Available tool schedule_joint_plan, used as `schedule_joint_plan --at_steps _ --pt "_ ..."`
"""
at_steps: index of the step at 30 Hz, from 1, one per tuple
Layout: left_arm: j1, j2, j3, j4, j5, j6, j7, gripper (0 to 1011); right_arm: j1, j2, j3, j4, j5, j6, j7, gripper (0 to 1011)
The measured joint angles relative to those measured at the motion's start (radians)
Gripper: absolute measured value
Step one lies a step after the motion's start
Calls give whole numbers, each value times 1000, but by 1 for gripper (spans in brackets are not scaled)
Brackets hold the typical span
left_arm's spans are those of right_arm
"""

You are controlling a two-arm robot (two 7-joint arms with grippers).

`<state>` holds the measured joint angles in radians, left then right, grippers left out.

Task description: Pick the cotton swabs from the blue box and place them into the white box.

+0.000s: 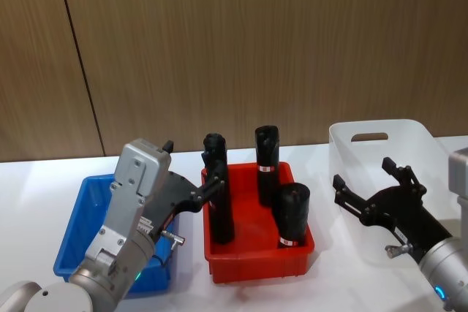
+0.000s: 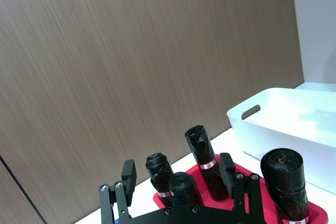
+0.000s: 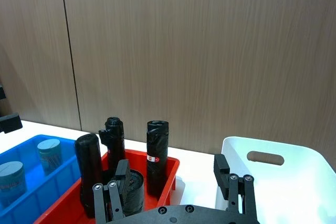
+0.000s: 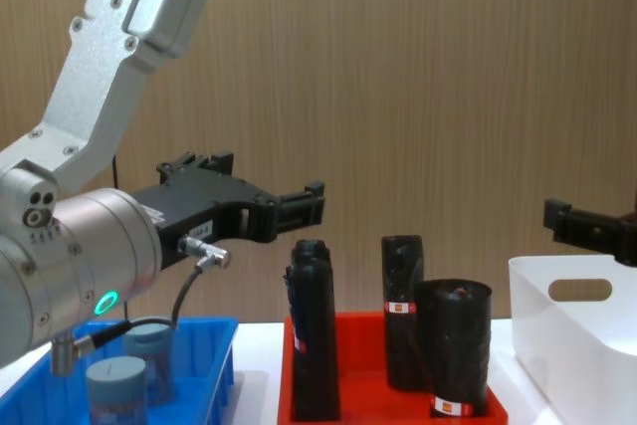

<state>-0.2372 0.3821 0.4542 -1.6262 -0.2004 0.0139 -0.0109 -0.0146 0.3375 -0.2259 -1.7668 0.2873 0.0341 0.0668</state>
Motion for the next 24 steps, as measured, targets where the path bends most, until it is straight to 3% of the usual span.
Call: schedule_joint_plan --at_steps 24 --pt "0 0 -1 0 0 0 -1 1004 0 0 0 0 0 0 0 1002"
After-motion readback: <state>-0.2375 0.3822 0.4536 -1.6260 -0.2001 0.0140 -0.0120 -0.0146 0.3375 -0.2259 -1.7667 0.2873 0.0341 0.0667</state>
